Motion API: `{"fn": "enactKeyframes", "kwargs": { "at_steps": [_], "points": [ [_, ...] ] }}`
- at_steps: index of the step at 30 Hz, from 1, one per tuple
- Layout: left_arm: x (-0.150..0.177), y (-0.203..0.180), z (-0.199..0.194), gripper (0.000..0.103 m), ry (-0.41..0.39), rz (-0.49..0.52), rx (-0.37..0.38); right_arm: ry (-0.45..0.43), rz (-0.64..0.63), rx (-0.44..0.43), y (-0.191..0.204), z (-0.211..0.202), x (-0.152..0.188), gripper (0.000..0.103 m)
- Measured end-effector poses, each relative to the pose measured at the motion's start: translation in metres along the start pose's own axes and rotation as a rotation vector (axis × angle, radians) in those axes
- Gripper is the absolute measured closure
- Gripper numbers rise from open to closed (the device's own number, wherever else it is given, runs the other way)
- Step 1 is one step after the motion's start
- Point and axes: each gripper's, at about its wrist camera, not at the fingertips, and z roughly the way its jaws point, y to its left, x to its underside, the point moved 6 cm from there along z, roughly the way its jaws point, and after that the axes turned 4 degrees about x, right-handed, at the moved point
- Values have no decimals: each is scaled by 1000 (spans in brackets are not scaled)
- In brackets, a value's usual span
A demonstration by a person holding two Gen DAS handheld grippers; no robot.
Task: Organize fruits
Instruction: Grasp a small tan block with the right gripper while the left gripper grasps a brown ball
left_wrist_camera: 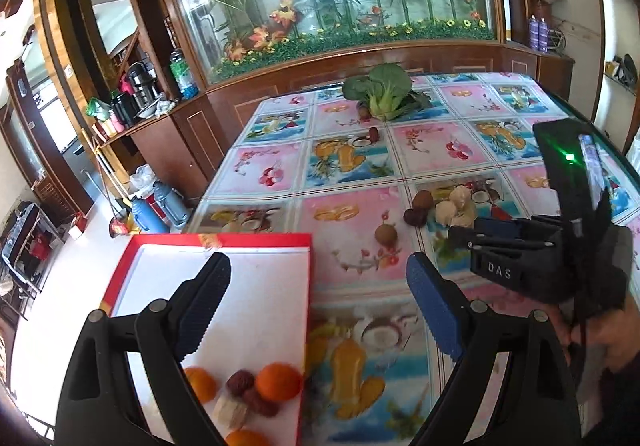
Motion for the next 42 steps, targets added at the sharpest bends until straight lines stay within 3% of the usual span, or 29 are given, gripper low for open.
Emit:
{"fn": "enactKeyframes", "kwargs": {
  "at_steps": [3,8,15,17,21,27,32,39,42],
  "points": [
    [-1,-14,28,13,43,23,22,6,-9,3,-2,1,-3,88],
    [-2,-32,67,13,89,75,8,-2,24,-3,-19,-8,-9,90],
    [-6,-39,103,15,149,37,22,-38,160,-36,-46,-24,-20,90],
    [-6,-40,110,25,161,28,24,-33,179,-40,-49,-23,-21,90],
    [-5,-37,120,27,169,-21,33,-13,179,-57,-45,-20,-19,90],
    [-2,-34,129,43,169,-85,61,21,154,-109,-31,-14,-16,90],
    [-2,-42,128,76,156,-96,109,17,108,-98,-20,-14,-15,90],
    [4,-44,115,78,151,-148,126,0,89,-96,-17,-18,-16,90],
    [6,-41,96,78,121,-148,95,-38,48,-108,-7,-25,-17,90]
  ]
}}
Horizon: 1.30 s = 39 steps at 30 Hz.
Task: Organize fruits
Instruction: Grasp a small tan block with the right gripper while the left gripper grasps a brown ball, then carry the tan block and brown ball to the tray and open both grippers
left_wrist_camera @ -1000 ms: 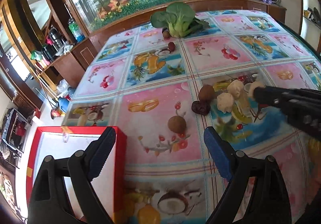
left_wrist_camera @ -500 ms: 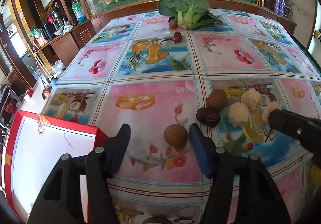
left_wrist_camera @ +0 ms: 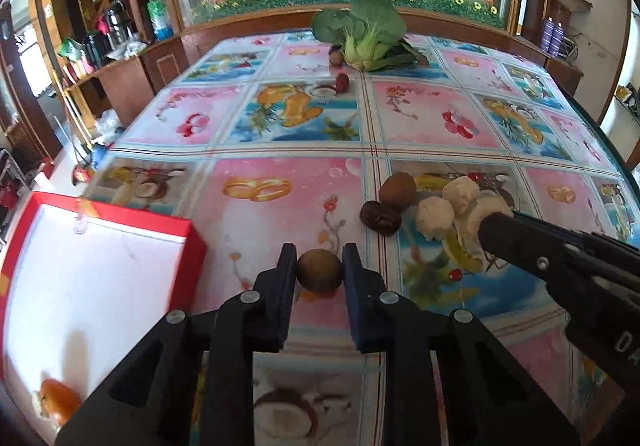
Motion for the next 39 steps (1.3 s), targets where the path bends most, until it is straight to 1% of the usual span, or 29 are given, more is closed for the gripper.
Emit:
{"fn": "enactKeyframes", "kwargs": {
  "at_steps": [1,5,9,12,16,18,19,21,25,29,32,34,35,39],
  "points": [
    [2,1,-12,78,-20,5,-23,-12,-19,-3,4,-2,0,90],
    [7,8,-48,78,-101,11,-60,-48,-88,-11,22,-7,4,90],
    [14,22,-83,78,-181,1,-89,-78,-134,1,34,-12,9,90],
    [17,34,-98,78,-209,-15,-88,-110,-146,1,41,-18,10,90],
    [19,50,-116,78,-255,-23,-116,-148,-124,-22,54,-27,11,90],
    [21,58,-121,78,-265,-34,-131,-179,-156,-16,69,-30,12,90],
    [21,63,-124,78,-268,-39,-134,-187,-167,-23,75,-31,13,90],
    [23,74,-129,78,-279,-53,-149,-179,-162,-78,93,-27,15,90],
    [30,100,-136,78,-283,-89,-195,-140,-179,-124,133,-3,17,90],
    [38,135,-141,78,-271,-145,-255,-90,-177,-178,165,23,19,90],
    [46,165,-137,78,-237,-185,-309,-34,-172,-232,190,41,22,90],
    [51,178,-134,78,-218,-211,-336,-1,-181,-252,198,47,28,90],
    [54,186,-131,78,-201,-223,-347,20,-209,-253,204,51,33,90],
    [64,205,-119,78,-152,-255,-385,55,-276,-258,209,53,46,90]
  ]
}}
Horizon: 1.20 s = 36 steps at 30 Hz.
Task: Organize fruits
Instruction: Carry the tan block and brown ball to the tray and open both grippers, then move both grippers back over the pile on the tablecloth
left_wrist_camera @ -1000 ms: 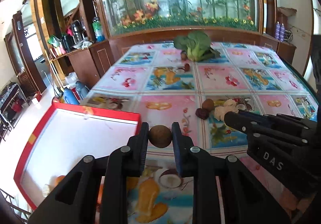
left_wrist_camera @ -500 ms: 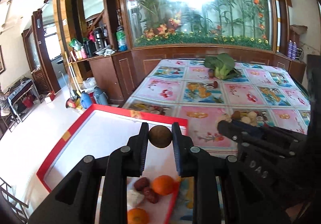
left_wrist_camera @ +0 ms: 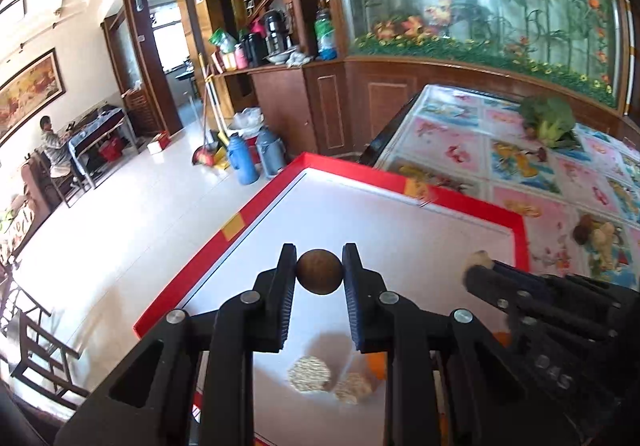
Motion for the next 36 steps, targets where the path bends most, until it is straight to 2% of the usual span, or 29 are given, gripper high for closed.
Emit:
{"fn": "enactKeyframes", "kwargs": {
  "at_steps": [2,7,13,15,17,19,22,28,36],
  "points": [
    [4,3,7,78,28,-3,-7,16,0,-19,-2,-2,2,90],
    [16,-1,23,78,100,19,-15,78,-1,31,-12,13,13,91],
    [23,-7,25,77,130,49,-25,85,-2,29,-11,12,12,88],
    [23,-8,23,70,131,54,-30,77,0,32,-12,8,11,88],
    [21,-8,22,55,120,55,-34,62,1,23,-12,1,8,82],
    [18,-9,17,44,104,54,-46,39,6,25,-13,-5,4,78],
    [13,-10,9,41,83,53,-50,12,24,24,-18,-14,-3,76],
    [2,-26,-8,22,40,65,-29,-27,56,54,-39,-31,-9,75],
    [-2,-82,-24,18,12,157,68,-82,180,124,-108,-65,-17,75]
  ]
}}
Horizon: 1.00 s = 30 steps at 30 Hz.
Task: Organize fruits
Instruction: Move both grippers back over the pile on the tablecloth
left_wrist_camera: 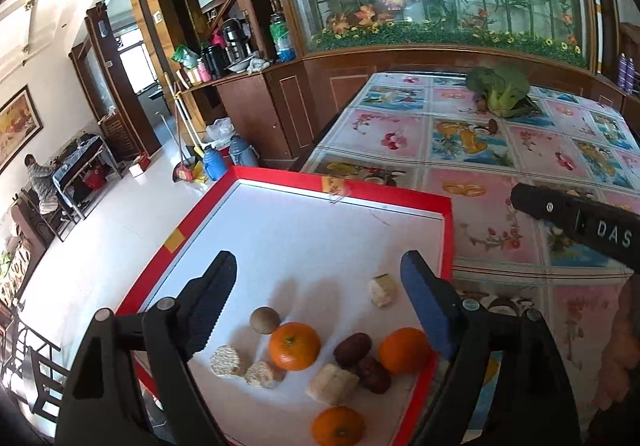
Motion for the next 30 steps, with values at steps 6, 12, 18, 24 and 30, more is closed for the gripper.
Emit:
{"fn": "enactKeyframes", "kwargs": {
  "at_steps": [6,12,18,24,30],
  "points": [
    [-1,-48,-3,17,7,85,73,-27,91,58,-58,-20,-13,75],
    [-5,-97,-2,17,24,154,170,-29,172,113,-113,-31,-19,75],
    [-11,-137,11,17,43,199,236,12,193,148,-136,-26,-15,75],
    [-5,-145,18,17,78,178,262,51,142,154,-126,-11,-11,75],
    [-2,-149,24,17,101,174,275,66,136,177,-130,-2,-9,75]
  ]
}}
